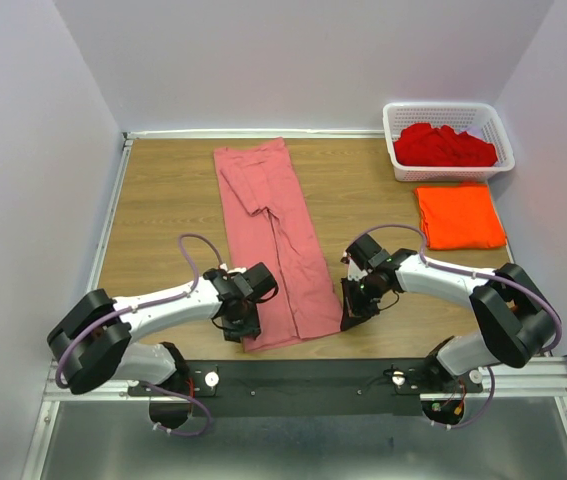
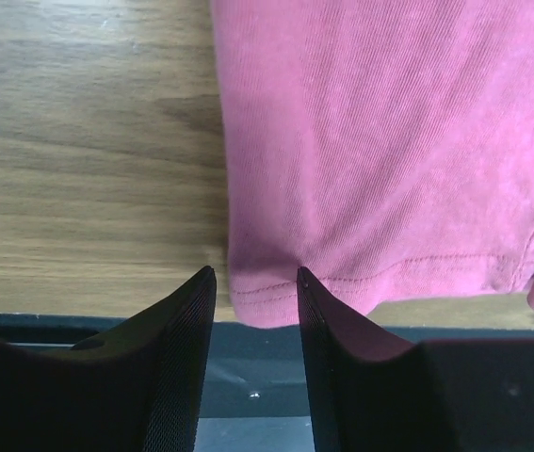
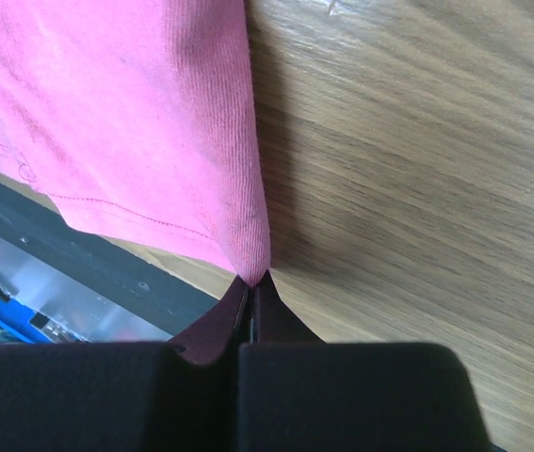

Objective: Fold and stack the t-shirts
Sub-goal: Fold the tshirt

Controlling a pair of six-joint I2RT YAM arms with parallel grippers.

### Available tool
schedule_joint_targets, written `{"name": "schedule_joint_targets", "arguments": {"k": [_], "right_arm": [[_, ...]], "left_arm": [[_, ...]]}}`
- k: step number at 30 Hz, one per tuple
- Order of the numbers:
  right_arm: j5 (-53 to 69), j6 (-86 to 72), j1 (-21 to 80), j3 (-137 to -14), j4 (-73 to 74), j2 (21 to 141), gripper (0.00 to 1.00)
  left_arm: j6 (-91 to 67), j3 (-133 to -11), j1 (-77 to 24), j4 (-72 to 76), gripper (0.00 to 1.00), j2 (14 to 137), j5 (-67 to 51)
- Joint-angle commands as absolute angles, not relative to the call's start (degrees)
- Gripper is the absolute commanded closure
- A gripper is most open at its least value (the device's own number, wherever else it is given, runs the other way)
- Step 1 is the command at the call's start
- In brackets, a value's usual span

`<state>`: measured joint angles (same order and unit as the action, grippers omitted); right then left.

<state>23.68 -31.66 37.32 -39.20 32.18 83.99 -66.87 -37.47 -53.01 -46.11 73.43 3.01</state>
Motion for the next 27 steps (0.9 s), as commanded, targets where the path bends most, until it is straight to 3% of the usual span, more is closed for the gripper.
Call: {"name": "schedule_joint_targets", "arguments": {"k": [1,9,20,27], "right_arm": [[25.1,-30.0,37.4,-40.7,31.7,84.6,0.97],[25.0,-28.7,37.4,-40.7,31.9,84.9,0.97],[24.2,-28.4,37.4,-43.1,33.5,85.1,0.99],[21.3,-27.7,37.4,-50.9,38.5,86.5,0.99]], "left_arm": [[-66.5,-39.3,-53.4,-46.4,0.52,75.8,5.1],[-67.0,-38.4,-53.8,-46.6,0.60,76.2,3.6],[-65.1,-39.8,-54.0,-47.4,0.99,75.6,2.6],[-60.1,-43.5,-51.3,-47.7,1.00,73.5,1.8]]}}
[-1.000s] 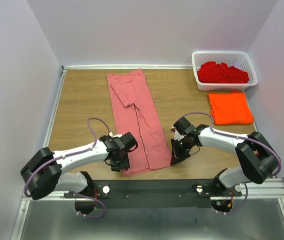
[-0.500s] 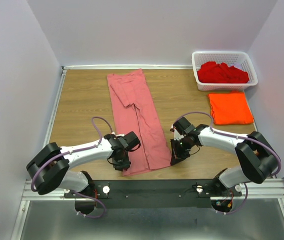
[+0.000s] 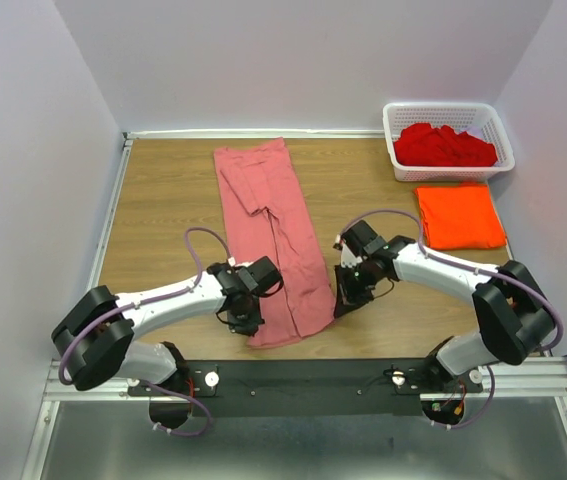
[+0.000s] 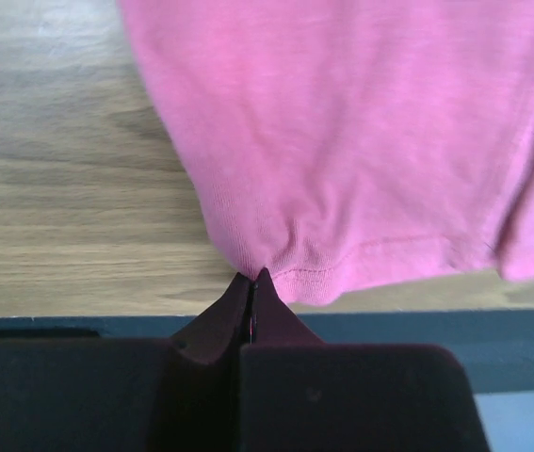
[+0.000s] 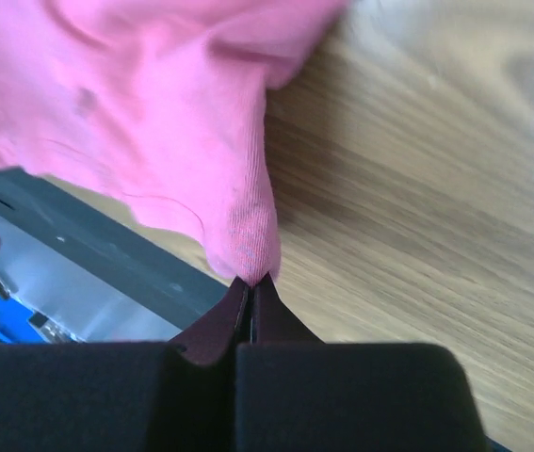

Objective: Fold and stack the t-shirts
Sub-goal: Fold the tshirt

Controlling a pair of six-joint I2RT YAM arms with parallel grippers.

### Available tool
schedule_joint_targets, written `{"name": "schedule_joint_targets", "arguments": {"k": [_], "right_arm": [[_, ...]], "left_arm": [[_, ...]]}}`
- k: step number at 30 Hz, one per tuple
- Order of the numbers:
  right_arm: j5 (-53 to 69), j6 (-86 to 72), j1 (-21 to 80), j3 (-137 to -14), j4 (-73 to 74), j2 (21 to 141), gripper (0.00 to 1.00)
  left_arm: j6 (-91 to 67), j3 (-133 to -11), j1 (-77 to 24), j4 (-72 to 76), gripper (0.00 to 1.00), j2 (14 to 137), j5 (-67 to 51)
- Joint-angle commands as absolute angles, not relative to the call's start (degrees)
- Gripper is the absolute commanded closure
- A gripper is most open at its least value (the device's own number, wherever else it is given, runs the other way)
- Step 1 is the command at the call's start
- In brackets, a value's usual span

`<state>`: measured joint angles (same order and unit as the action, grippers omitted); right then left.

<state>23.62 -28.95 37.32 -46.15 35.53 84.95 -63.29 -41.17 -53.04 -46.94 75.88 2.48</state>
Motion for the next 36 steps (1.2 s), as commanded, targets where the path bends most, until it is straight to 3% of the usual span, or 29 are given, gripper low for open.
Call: {"name": "schedule_joint_targets", "arguments": {"k": [1,15,36], "right_arm": [[19.5,-27.5,37.3,-53.2,39.9,86.9,0.99],[17.4,-27.3,34.1,-76.4,43.3,99.6,0.99],[14.1,-22.4,29.8,-94.9,43.2,113.4,1.00]], "left_arm": [[-59.3,-43.8,-49.3,-47.6,1.00,72.9,1.7],[-38.1,-51.8,-27.9,-40.0,1.00,73.1,1.8],[-30.5,-57.5,-16.1,-26.3,1.00,80.3,5.6]]}}
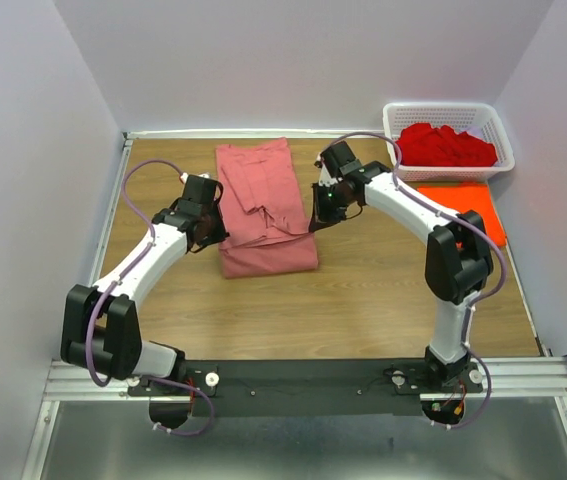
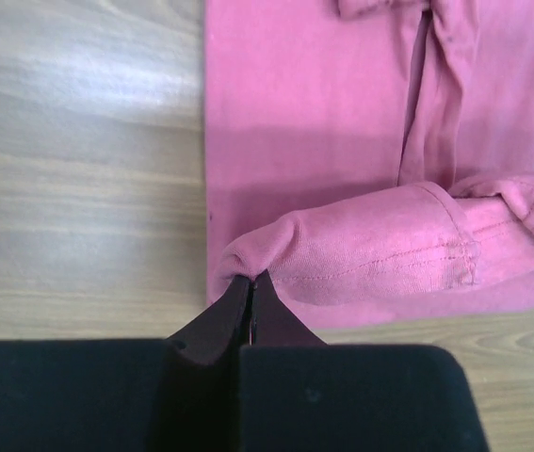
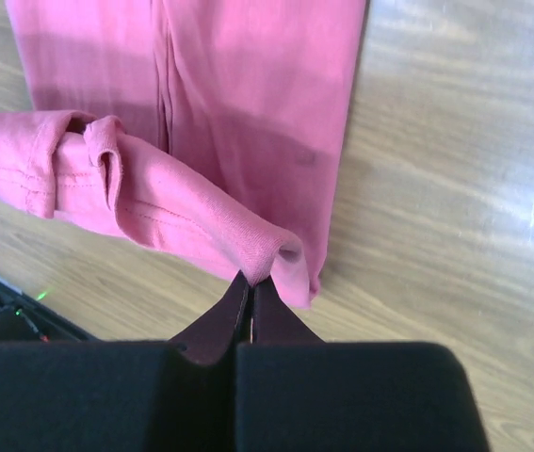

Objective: Fold and stack the t-shirts
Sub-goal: Fold the tshirt

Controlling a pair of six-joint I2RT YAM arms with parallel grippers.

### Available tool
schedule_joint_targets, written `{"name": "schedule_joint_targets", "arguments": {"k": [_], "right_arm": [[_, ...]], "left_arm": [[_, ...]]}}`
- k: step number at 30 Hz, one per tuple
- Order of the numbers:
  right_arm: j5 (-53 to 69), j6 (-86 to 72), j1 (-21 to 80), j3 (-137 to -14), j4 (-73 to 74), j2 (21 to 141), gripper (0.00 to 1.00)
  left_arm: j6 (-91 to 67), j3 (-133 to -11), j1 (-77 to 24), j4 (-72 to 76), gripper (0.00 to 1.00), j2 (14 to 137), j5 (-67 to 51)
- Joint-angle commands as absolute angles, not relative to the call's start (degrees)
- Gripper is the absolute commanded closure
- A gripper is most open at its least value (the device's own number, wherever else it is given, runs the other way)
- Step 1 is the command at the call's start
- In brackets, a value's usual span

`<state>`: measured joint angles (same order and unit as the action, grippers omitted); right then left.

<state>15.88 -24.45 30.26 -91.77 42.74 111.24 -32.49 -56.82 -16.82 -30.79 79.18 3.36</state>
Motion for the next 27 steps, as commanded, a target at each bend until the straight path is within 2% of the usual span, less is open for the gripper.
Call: {"name": "schedule_joint_targets", "arguments": {"k": [1,11,27], "right_arm": [[14.0,-22.2,29.8,-95.4,43.2,113.7,1.00],[11.7,-18.5,29.8,-99.2,42.1,117.6,0.99],[10.0,-15.5,29.8,-96.8,33.2,122.1,0.99]], "left_arm": [[-30.2,-57.5,-15.9,-25.8,1.00,80.6,5.8],[-27.9,-58.1,-14.2,-20.7,1.00,83.9,9.5],[-26.7,-55.1,-13.9,-10.2,1.00,91.8,12.5]]}}
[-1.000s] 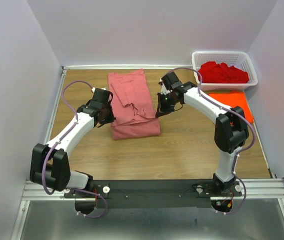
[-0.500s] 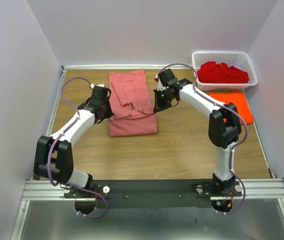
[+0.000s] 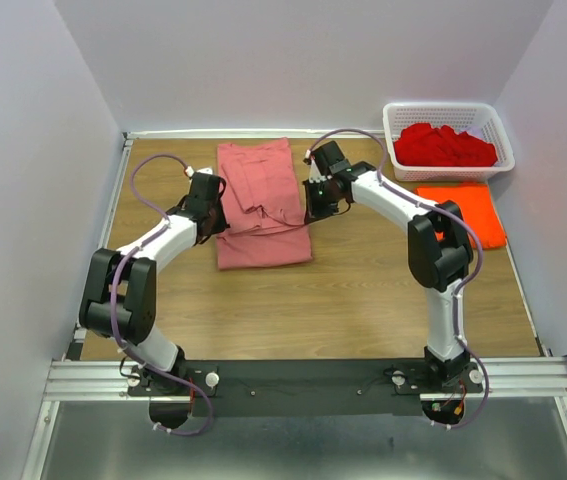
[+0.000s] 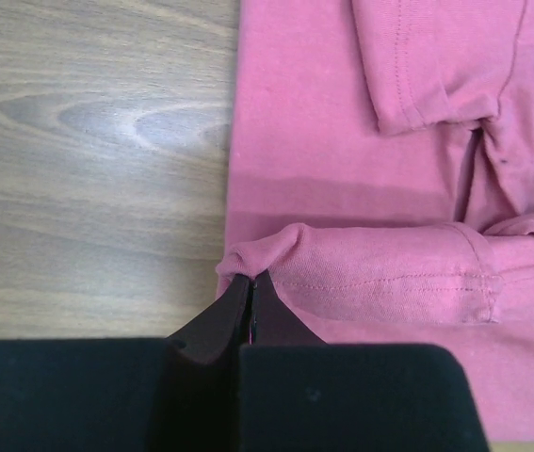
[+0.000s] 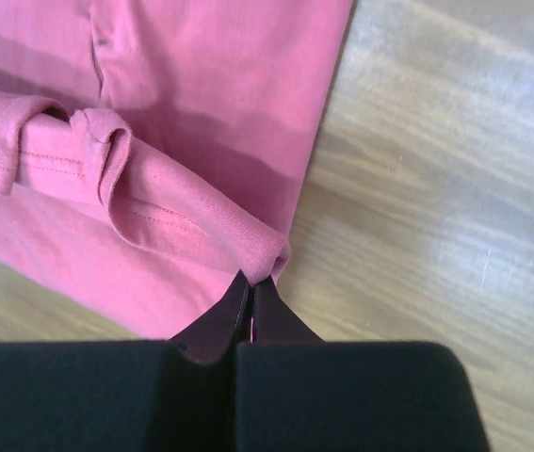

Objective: Fold and stack the t-shirts
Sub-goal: Fold the tshirt

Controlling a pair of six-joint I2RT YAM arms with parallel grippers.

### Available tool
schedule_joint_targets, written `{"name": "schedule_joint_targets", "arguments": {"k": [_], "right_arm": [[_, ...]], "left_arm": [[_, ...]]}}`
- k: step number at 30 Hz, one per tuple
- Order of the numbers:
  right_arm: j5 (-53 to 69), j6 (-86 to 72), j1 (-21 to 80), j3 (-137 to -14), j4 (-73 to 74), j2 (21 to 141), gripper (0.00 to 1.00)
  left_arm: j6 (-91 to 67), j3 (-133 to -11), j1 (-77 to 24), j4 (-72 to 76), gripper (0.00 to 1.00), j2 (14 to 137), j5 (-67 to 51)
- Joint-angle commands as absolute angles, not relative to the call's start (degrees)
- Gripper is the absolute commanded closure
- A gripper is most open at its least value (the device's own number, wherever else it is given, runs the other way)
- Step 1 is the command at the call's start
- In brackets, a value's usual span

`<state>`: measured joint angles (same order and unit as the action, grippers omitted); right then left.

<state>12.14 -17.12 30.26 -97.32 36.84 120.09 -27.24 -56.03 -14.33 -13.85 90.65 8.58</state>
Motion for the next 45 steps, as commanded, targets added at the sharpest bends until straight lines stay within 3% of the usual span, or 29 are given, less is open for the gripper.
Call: {"name": "schedule_joint_targets", "arguments": {"k": [1,9,13,14,17,18,24,26,29,32,36,38,40,45], "right_arm": [[10.2,-15.1,29.9,-96.6,32.5,122.3,0.99],[10.4,-13.7,29.8,-94.9,29.3,123.3,0.99],[9.6,-13.4,29.8,-94.2,28.3,123.7,0.99],[9.3,-13.3,29.8,-94.3,28.1,123.7,0.98],[10.1,-12.6,29.8,-95.1,28.1,123.6,0.85],[10.3,-12.3,29.8,-95.2,28.1,122.8,0.80],[9.0,-10.7,30.3,-95.7,28.3,119.2,0.52],[8.2,-9.7,30.8,-95.5,28.2,117.4,0.43],[7.1,-8.9,32.5,-95.1,28.1,115.8,0.41],[7.8,-9.1,34.5,-94.7,28.0,115.5,0.48],[10.5,-10.1,36.9,-94.7,27.2,117.2,0.67],[11.4,-11.2,37.4,-94.4,26.3,118.5,0.69],[12.4,-12.6,37.6,-93.9,24.8,119.4,0.74],[13.0,-14.3,37.6,-92.9,22.2,121.7,0.75]], "left_arm": [[-26.7,-54.9,-13.8,-9.9,1.00,92.1,12.7],[-26.6,-54.1,-13.8,-7.7,1.00,94.4,13.2],[-27.1,-54.3,-13.8,-6.9,0.93,94.5,12.9],[-27.3,-54.3,-13.7,-6.9,0.89,94.5,13.0],[-27.7,-54.4,-13.8,-7.2,0.65,92.9,13.1],[-27.9,-54.3,-13.8,-7.5,0.51,91.3,13.3],[-29.5,-52.7,-14.8,-9.0,0.23,82.4,13.2],[-31.0,-52.2,-16.1,-10.1,0.23,79.6,13.5],[-35.3,-51.3,-21.1,-13.0,0.26,75.6,16.3],[-38.8,-49.5,-26.6,-13.4,0.41,74.4,16.7],[-41.0,-45.5,-30.3,-10.1,0.67,76.2,15.6],[-41.6,-43.7,-31.1,-7.1,0.75,77.5,15.6],[-41.5,-43.4,-31.6,-6.1,0.76,80.1,16.0],[-42.1,-42.5,-32.8,-4.1,0.76,84.8,16.9]]}}
